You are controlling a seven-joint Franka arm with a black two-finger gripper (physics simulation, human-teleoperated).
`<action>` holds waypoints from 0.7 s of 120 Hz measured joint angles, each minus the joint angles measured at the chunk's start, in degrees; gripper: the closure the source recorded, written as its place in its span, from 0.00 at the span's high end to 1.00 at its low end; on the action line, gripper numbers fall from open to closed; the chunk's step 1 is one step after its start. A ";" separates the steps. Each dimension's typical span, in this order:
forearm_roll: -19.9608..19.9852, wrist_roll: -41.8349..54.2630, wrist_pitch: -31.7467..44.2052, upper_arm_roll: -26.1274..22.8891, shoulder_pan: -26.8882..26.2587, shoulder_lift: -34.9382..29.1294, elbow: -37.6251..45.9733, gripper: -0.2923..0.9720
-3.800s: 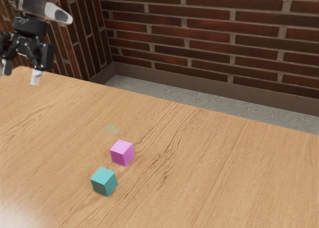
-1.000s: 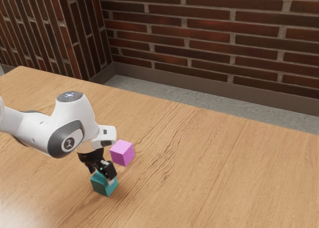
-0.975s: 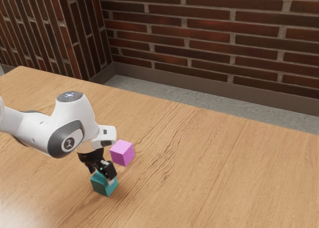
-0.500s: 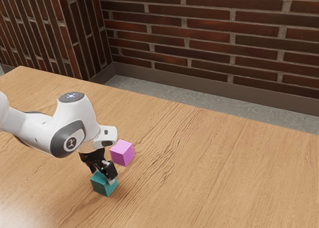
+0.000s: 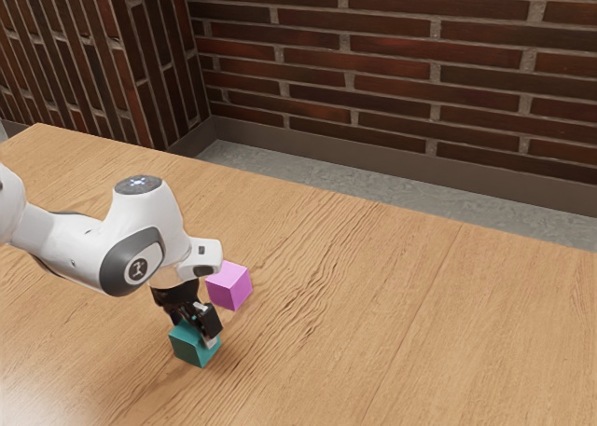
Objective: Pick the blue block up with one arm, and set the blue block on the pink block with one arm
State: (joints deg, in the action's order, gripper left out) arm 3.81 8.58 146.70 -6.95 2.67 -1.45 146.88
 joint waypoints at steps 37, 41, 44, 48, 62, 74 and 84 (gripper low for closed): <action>0.16 0.12 0.11 0.01 0.34 1.45 -0.27 0.77; 0.17 0.13 0.12 0.01 0.37 1.63 -0.42 0.77; 0.18 0.14 0.12 0.01 0.38 1.79 -0.63 0.77; 0.17 0.15 0.13 0.01 0.41 2.06 -0.87 0.77; 0.21 0.17 0.15 0.01 0.45 2.76 -1.19 0.77; 0.21 0.18 0.36 0.01 0.37 3.14 -1.22 0.77; 0.22 0.19 0.53 0.01 0.22 3.47 -1.34 0.77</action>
State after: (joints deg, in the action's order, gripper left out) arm 4.03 8.76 147.23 -6.94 2.89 2.02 145.54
